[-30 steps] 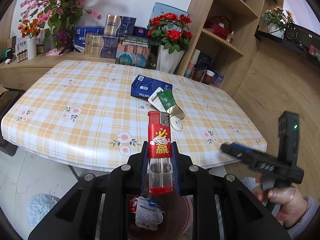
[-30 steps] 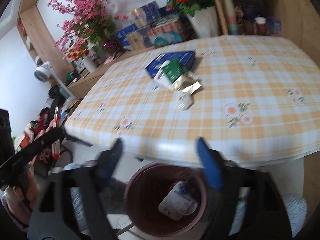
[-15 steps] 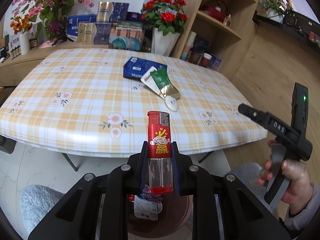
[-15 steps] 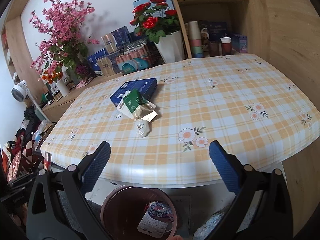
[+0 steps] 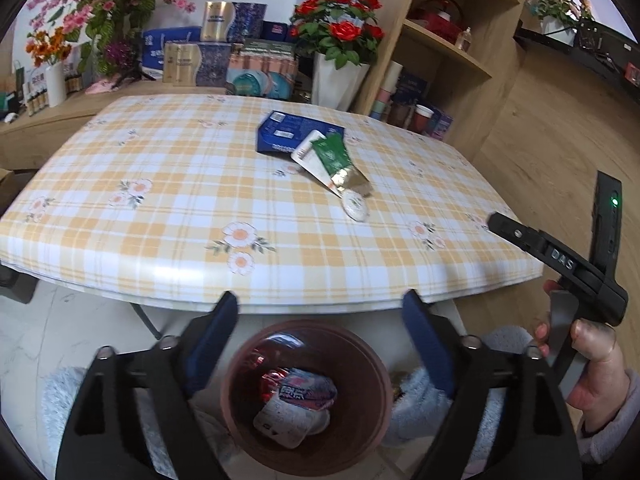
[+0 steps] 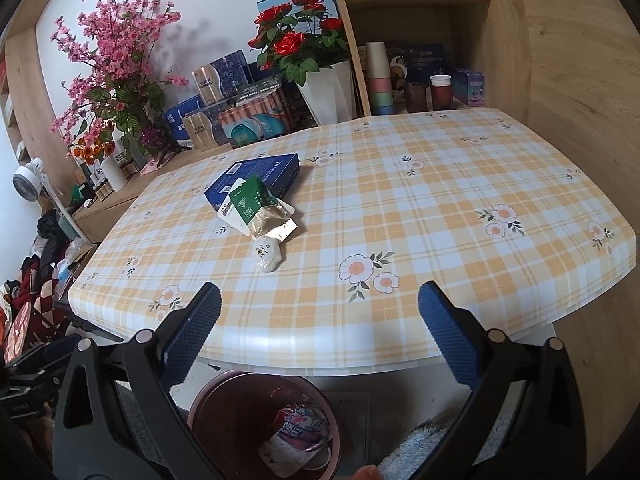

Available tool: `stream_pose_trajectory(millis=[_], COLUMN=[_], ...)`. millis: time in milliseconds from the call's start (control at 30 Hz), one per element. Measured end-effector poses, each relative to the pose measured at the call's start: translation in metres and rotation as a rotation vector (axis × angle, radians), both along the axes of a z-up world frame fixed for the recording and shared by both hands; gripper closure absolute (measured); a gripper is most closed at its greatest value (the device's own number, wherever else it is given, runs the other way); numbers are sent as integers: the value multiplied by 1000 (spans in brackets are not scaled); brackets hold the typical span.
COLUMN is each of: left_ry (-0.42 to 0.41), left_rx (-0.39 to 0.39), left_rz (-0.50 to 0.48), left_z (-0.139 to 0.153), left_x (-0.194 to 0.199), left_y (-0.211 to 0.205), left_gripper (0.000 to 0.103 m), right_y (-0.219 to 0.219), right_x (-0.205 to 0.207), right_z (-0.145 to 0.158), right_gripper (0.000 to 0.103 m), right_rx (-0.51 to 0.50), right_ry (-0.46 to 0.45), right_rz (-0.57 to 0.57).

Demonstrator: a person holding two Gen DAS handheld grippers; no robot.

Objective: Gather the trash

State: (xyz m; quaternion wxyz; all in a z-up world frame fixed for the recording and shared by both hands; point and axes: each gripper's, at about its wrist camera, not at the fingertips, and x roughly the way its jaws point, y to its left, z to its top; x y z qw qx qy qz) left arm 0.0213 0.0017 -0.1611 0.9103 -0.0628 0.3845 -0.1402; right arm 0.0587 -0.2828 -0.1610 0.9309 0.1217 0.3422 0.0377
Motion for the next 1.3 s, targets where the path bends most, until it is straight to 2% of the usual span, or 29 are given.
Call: stream_pose_trajectory(millis=[33, 167, 333, 467, 667, 967, 1133, 1300], left_ry=[-7, -25, -73, -131, -171, -173, -160, -159], left_rx=[14, 57, 95, 149, 160, 172, 183, 186], left_rz=[15, 76, 131, 148, 166, 171, 166, 162], left_z=[1, 2, 12, 27, 39, 34, 28, 22], left_x=[2, 19, 43, 60, 82, 111, 129, 144], left_y=[1, 15, 26, 26, 32, 35, 34, 36], left_gripper=[11, 6, 6, 6, 6, 6, 6, 6], right_y=[0, 5, 13, 10, 11, 21, 30, 33], right_x=[2, 13, 29, 43, 64, 97, 117, 135], right_z=[-1, -2, 6, 12, 11, -12, -26, -41], right_gripper=[6, 6, 6, 6, 6, 6, 6, 6], right_rx=[-1, -18, -74, -75, -95, -109, -166, -161], right_ry=[2, 19, 1, -9, 2, 68, 106, 143], right_rz=[5, 47, 106, 127, 164, 222, 244, 262])
